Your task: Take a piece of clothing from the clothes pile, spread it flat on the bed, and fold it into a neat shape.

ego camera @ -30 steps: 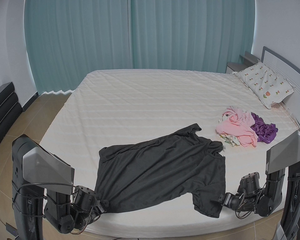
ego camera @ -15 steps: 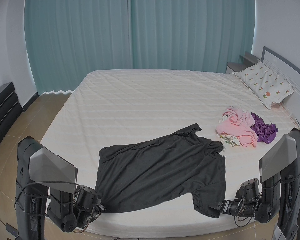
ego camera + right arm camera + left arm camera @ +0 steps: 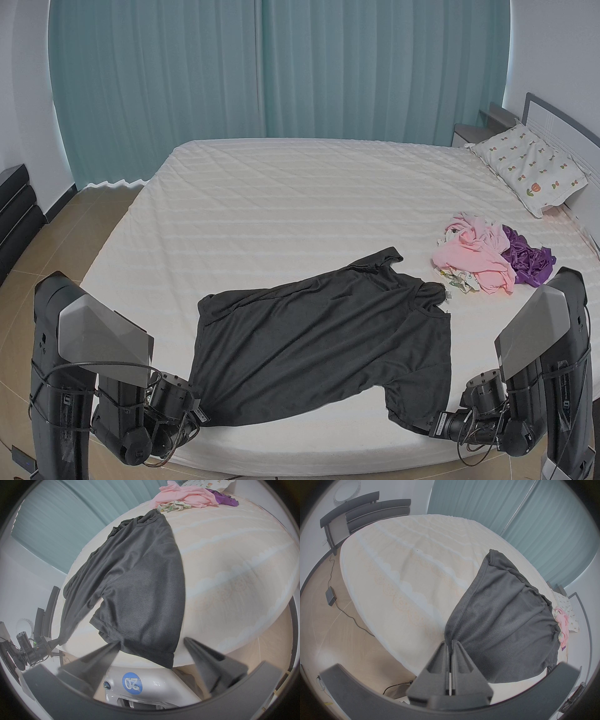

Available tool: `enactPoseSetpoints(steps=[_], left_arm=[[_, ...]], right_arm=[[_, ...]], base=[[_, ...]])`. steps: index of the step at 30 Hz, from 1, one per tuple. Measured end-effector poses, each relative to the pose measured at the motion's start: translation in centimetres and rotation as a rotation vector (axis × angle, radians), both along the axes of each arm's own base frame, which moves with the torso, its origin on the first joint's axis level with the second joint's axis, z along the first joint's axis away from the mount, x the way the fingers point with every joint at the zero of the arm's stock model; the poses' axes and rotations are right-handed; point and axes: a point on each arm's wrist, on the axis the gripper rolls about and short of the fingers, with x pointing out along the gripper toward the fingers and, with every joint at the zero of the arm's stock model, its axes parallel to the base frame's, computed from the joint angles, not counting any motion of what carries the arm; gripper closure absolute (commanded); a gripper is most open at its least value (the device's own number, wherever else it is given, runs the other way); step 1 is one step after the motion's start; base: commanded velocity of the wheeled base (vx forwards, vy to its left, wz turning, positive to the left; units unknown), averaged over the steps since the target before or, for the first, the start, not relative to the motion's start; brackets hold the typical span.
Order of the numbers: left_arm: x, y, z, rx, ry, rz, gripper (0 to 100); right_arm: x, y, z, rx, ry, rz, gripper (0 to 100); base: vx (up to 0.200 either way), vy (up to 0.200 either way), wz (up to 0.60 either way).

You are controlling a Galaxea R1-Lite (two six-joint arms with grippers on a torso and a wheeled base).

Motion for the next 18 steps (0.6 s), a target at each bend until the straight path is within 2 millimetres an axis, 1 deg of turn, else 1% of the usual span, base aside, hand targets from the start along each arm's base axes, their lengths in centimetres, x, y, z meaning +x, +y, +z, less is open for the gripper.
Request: enactPoseSetpoints(steps=[3,9,18], left_arm=[[0.0,0.0,0.0,0.000,0.001,0.000,100],[0.0,0.1,0.0,-0.011,0.005,-0.006,100],[-0.5,0.6,0.2,0.001,0.022,-0.029,100]], right_arm=[[-0.1,-0.1,-0.2,-0.030,0.007,-0.010,100],[-0.8,-1.0,-0.5,-0.106,0.090,-0.001,100],[-1.6,-3.1,0.3,-0.214,0.201,0.041,100]], base=[[0.000,0.000,0.00],[0.000,0.000,0.00],[0.000,0.000,0.00]])
